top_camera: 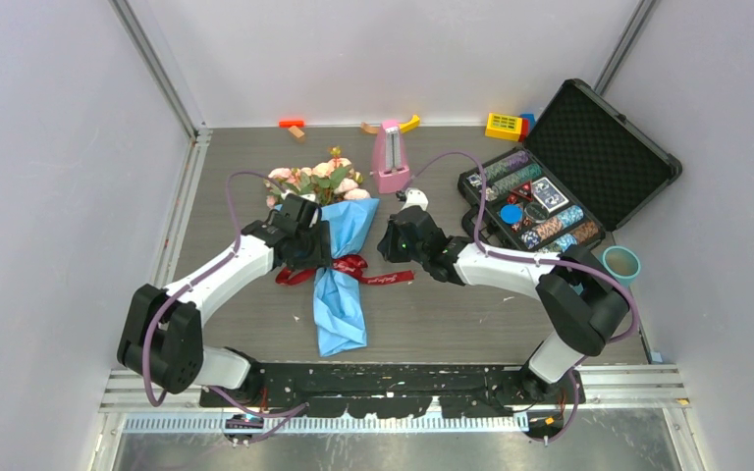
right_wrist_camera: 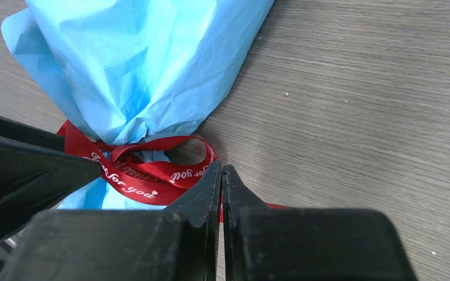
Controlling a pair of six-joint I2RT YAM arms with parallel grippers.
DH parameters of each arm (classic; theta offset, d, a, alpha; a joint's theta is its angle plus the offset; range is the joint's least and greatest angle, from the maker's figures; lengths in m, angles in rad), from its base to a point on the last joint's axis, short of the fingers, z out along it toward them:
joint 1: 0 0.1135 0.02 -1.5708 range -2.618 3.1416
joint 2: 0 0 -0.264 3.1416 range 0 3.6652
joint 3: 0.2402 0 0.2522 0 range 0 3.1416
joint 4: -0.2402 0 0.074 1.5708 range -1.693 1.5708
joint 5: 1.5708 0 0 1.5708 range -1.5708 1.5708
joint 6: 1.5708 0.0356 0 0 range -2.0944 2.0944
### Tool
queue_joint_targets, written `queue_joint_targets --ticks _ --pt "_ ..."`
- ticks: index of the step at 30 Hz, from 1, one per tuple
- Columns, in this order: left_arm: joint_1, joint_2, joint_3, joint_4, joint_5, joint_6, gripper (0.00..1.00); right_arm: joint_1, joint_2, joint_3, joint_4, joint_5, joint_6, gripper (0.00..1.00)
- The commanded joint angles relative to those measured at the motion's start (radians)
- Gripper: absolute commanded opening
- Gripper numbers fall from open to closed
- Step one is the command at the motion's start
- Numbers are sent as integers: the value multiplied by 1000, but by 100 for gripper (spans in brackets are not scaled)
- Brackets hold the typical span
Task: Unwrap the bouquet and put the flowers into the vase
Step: Untie the ribbon from the wrapping paper.
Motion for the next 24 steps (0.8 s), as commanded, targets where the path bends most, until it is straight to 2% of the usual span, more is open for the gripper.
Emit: queue_joint_targets --ticks 1,11,18,24 --pt "-5 -20 31 45 -62 -13 52 -3 -28 19 43 -1 -2 7" --pt "-3 -31 20 39 -103 -6 19 -3 -18 29 45 -13 -4 7" --pt "10 -78 18 3 -167 -13 3 -3 -18 27 40 -16 -13 7" --pt "116 -153 -10 -33 -124 -7 0 -3 -1 38 39 -60 -39 7"
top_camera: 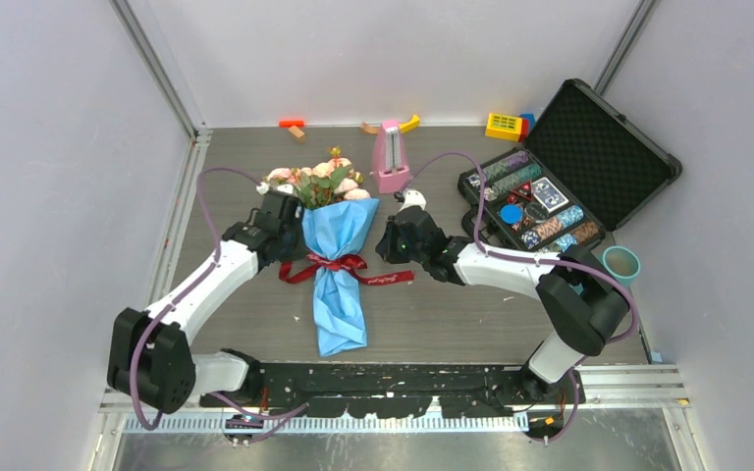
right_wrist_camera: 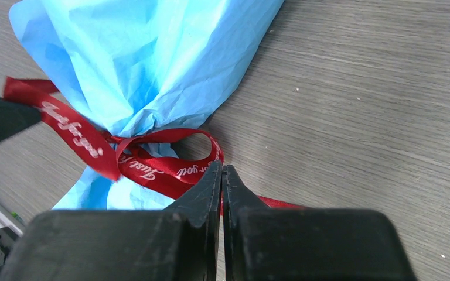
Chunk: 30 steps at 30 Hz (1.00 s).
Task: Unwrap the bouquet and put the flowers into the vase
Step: Untie the ribbon from the wrapping paper.
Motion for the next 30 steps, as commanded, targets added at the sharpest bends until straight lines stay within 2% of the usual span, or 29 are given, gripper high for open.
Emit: queue_joint_targets --ticks 1,7,13,14,15,21,22,26,30 --pt "95 -82 -18 -25 15 1 0 -3 7 45 39 -45 -35 7" --pt "283 -155 -61 -61 55 2 0 23 37 75 44 -82 -81 10" --pt "439 -211 -88 -73 80 2 0 78 64 106 47 -99 -129 21" --pt "447 -215 -89 -70 84 2 2 92 73 110 47 -99 -133 23" --pt "449 -217 -88 -68 89 2 9 105 78 119 47 -99 -137 25" --pt "449 -207 -89 -62 190 -5 63 142 131 167 49 -100 -140 34" --pt "448 -206 -98 -49 222 -20 69 144 141 175 52 -99 -139 35" --pt "422 -213 -143 24 342 -90 77 146 170 203 58 -100 -140 39" --pt "329 -205 -159 76 357 -129 81 146 188 231 51 -98 -145 40"
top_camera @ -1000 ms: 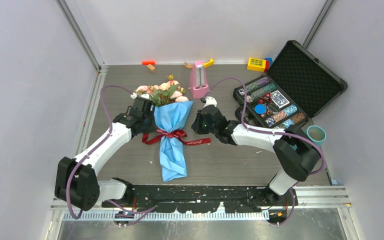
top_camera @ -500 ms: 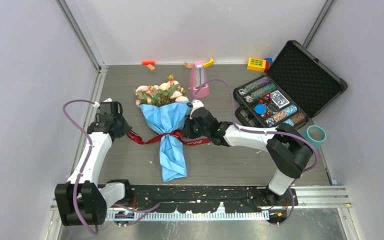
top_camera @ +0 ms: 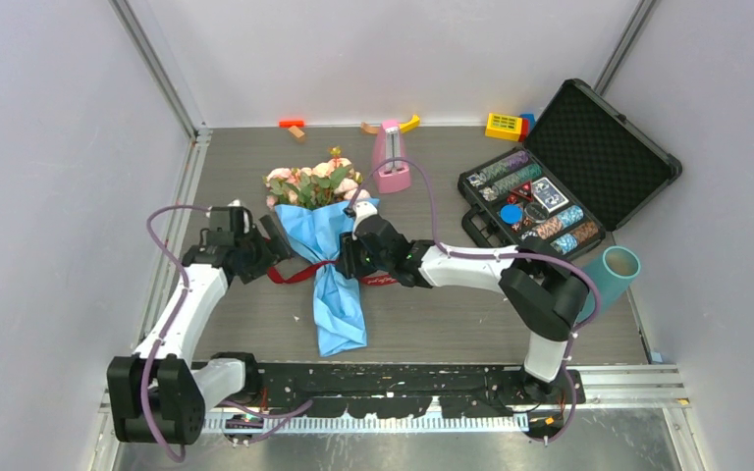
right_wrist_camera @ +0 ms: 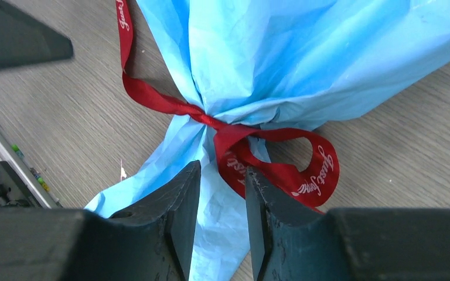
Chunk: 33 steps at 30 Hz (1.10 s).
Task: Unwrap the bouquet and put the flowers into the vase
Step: Untie the ribbon from the wrapping paper.
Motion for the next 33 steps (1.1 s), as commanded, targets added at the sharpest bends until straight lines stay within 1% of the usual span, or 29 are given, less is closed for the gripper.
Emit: queue_joint_targets --ticks 1,3,7,9,10,11,13,14,15,17,20,24,28,33 --pt "-94 0 -16 111 99 -67 81 1 15 66 38 7 -20 40" --pt "-123 20 -25 161 122 -93 83 1 26 77 27 14 -22 39" --pt "-154 76 -51 252 172 -142 86 1 35 88 13 21 -26 33" --pt "-157 109 -66 302 200 -165 86 1 32 88 11 21 -25 25" --pt "-156 125 -69 314 199 -168 86 1 27 88 11 21 -26 19" --pt "-156 140 -67 316 193 -166 85 1 23 88 11 22 -24 17" --pt "-156 167 -64 321 188 -160 80 1 12 87 7 31 -24 9" --pt "-156 177 -63 328 187 -157 76 1 3 87 1 34 -25 7" --pt "-156 185 -66 339 184 -155 72 1 0 88 -4 41 -25 4" --pt "-156 201 -67 352 178 -152 62 0 -20 87 -21 55 -25 1" --pt "-156 224 -63 355 171 -143 50 -2 -76 79 -70 90 -34 0" --pt "-156 233 -66 352 158 -135 43 -28 -145 48 -119 126 -55 0" --pt "-156 230 -69 346 151 -129 39 -73 -197 -16 -137 136 -67 0" --pt "-156 218 -63 317 140 -108 38 -141 -226 -71 -167 171 -70 0"
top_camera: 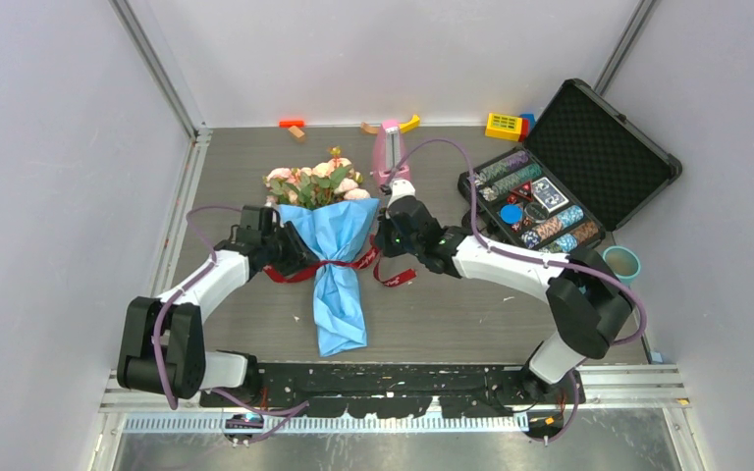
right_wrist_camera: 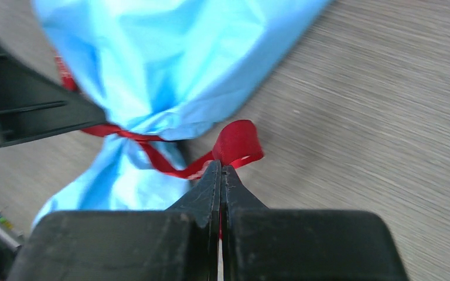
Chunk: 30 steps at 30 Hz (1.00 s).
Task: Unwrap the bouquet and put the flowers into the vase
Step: Untie the ribbon from the wrapping paper.
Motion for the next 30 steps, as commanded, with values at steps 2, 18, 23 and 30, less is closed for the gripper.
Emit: queue_joint_targets --ticks 2,18,23,30 --pt "-3 -22 6 3 -27 33 38 -61 -53 -60 -36 75 -14 0" --pt "-2 -80 95 -193 -55 173 62 -151 -88 -174 -17 178 46 47" --pt "-2 -120 126 -263 -31 202 73 -173 -119 -175 -28 207 31 63" --pt "-9 -136 118 -266 92 173 73 -181 -120 -114 -22 19 -38 63"
